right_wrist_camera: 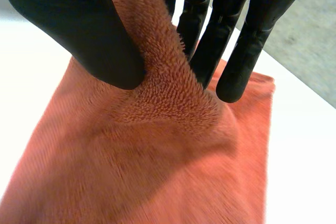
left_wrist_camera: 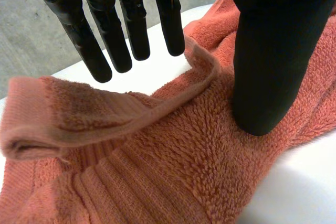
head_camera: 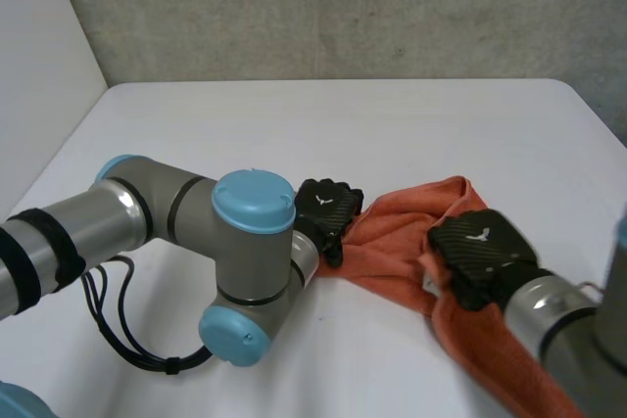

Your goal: Fold the laundry

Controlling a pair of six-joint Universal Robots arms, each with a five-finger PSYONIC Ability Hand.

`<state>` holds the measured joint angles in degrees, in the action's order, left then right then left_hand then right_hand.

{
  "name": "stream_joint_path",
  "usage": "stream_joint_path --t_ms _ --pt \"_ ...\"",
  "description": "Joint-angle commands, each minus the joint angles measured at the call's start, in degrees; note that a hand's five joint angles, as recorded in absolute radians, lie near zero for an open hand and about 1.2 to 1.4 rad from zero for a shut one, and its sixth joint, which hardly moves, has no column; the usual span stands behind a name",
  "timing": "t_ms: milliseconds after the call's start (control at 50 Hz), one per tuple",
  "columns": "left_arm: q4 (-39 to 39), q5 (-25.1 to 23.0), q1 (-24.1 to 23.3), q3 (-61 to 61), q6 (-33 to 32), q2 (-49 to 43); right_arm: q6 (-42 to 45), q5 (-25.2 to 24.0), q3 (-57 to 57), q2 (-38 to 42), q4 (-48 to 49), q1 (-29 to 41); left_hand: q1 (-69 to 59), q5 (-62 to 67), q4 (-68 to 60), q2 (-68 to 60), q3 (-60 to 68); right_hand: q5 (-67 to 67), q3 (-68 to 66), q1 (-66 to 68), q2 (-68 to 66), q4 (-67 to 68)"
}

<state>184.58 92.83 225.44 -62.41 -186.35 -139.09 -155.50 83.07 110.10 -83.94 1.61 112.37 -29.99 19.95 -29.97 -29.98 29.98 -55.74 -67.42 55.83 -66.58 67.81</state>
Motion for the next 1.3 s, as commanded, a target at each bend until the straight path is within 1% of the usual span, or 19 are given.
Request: stream_joint_path --t_ms 20,260,360,620,800,820,840,860,880,900,920,960,1000,1100,1140,1160,1200,1220,1300 --pt "-0.01 -0.55 0.00 1.32 -0.07 -1.10 5.73 -1.50 1.87 -7.10 -6.09 -5.76 -8.47 8.52 -8.50 -8.48 8.48 -14.26 -12.58 24.17 -13.42 12.19" --pt "-0.36 -2.48 -0.09 4.31 1.16 1.01 6.44 -5.82 3.72 -7.64 -6.00 -6.90 -8.14 8.19 -8.17 -8.15 8.15 -14.26 -12.58 24.17 -13.42 12.19" --pt "-0.27 -2.48 -0.09 6.60 4.42 1.54 6.62 -7.31 4.51 -7.55 -5.92 -7.43 -8.99 9.03 -9.01 -8.99 8.99 -14.26 -12.58 24.17 -13.42 12.19" --pt "-2.47 -2.39 0.00 12.40 4.86 -7.24 6.62 -8.80 5.22 -6.76 -4.77 -7.43 -9.99 10.04 -10.02 -10.00 10.00 -14.26 -12.58 24.17 -13.42 12.19" --pt "-2.47 -1.69 0.09 13.46 4.94 -9.36 6.62 -9.07 5.39 -5.97 -4.42 -7.52 -10.84 10.88 -10.86 -10.84 10.84 -14.26 -12.58 24.17 -13.42 12.19" --pt "-2.47 -0.82 0.17 13.72 4.86 -9.45 6.62 -9.24 5.48 -5.97 -4.16 -7.52 -17.16 17.21 -17.19 -17.17 17.17 -14.26 -12.58 24.17 -13.42 12.19" --pt "-2.38 0.67 0.26 13.89 4.86 -9.45 6.62 -9.33 5.48 -5.97 -3.90 -7.61 -29.55 29.59 -29.57 -29.56 29.56 -14.26 -12.58 24.17 -13.42 12.19" --pt "-2.38 0.68 0.26 13.89 4.86 -9.45 6.62 -9.33 5.48 -5.97 -3.89 -7.61 -29.67 29.72 -29.70 -29.68 29.68 -14.26 -12.58 24.17 -13.42 12.19" --pt "-2.38 2.60 0.35 13.98 4.86 -9.28 6.62 -9.42 5.39 -5.97 -3.81 -7.61 -43.00 43.04 -43.02 -43.01 43.01 -14.26 -12.58 24.17 -13.42 12.19" --pt "-2.38 4.71 0.35 13.90 4.86 -9.01 6.62 -9.51 5.22 -6.05 -3.89 -7.61 -49.94 49.98 -49.96 -49.95 49.95 -14.26 -12.58 24.17 -13.42 12.19" --pt "-2.38 4.73 0.35 13.89 4.86 -9.01 6.62 -9.51 5.22 -6.06 -3.89 -7.61 -50.01 50.05 -50.03 -50.01 50.01 -14.26 -12.58 24.17 -13.42 12.19" --pt "-2.20 8.14 0.35 12.67 4.77 -7.35 6.88 -9.51 4.43 -6.06 -4.07 -7.69 -50.01 50.05 -50.03 -50.02 50.02 -14.26 -12.58 24.17 -13.42 12.19" --pt "-2.12 9.20 0.44 11.45 4.68 -5.60 7.49 -9.51 3.90 -6.06 -4.16 -7.78 -50.01 50.05 -50.03 -50.02 50.02 -14.26 -12.58 24.17 -13.42 12.19" --pt "-0.10 9.03 1.23 3.88 4.24 3.03 10.31 -9.33 1.00 -6.58 -5.39 -8.75 -50.01 50.05 -50.03 -50.02 50.02 -14.26 -12.58 24.17 -13.42 12.19" --pt "2.97 8.86 3.24 -1.20 3.02 9.33 11.71 -9.51 -1.97 -6.93 -7.84 -9.80 -50.01 50.05 -50.03 -50.02 50.02 -14.26 -12.58 24.17 -13.42 12.19" --pt "2.98 8.86 3.25 -1.22 3.01 9.36 11.71 -9.51 -1.99 -6.93 -7.85 -9.80 -50.01 50.05 -50.03 -50.02 50.02 -14.26 -12.58 24.17 -13.42 12.19" --pt "4.29 8.86 5.70 -5.33 0.65 14.87 12.85 -9.77 -6.19 -6.85 -12.39 -9.89 -50.01 50.05 -50.03 -50.02 50.02 -14.26 -12.58 24.17 -13.42 12.19" --pt "4.30 8.86 5.71 -5.35 0.64 14.90 12.86 -9.77 -6.21 -6.85 -12.42 -9.89 -50.01 50.05 -50.03 -50.02 50.02 -14.26 -12.58 24.17 -13.42 12.19" --pt "4.04 9.03 8.77 -10.52 -2.00 21.47 15.57 -9.68 -11.47 -5.62 -21.79 -10.50 -50.01 50.05 -50.03 -50.02 50.02 -14.26 -12.58 24.17 -13.42 12.19"
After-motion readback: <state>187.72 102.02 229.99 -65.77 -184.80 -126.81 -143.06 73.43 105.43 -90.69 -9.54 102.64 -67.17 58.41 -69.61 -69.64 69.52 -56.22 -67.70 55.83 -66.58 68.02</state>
